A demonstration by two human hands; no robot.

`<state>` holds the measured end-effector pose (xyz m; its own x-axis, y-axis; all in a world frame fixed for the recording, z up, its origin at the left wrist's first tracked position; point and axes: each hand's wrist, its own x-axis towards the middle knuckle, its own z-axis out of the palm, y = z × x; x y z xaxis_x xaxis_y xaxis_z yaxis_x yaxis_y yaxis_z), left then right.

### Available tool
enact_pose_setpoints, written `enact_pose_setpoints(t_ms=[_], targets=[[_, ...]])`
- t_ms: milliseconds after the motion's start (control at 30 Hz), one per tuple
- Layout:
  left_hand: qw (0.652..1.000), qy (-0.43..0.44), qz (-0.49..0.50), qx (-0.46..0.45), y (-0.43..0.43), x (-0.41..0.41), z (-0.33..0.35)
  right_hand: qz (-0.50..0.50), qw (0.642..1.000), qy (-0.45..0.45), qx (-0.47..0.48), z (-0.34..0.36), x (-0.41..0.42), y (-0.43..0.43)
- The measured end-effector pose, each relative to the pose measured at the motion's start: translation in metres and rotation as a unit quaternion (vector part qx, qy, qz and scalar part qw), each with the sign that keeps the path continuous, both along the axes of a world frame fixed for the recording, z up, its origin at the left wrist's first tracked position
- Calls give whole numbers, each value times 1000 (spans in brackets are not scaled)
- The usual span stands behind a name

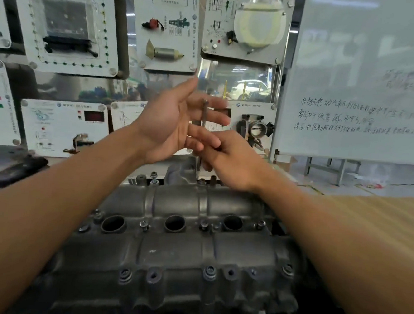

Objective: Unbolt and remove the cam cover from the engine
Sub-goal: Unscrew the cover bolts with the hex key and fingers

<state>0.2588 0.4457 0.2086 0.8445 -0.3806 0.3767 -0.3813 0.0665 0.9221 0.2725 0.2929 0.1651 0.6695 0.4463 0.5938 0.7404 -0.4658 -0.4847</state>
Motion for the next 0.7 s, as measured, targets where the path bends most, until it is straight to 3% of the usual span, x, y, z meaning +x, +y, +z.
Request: enact_pose_setpoints(t_ms=[267, 700], targets=[[998, -44, 39, 8, 5, 20, -20, 26, 999, 28, -13, -6, 17, -6], [991, -88, 93, 36, 0, 22, -20, -22, 997, 70, -30, -6, 16, -8]])
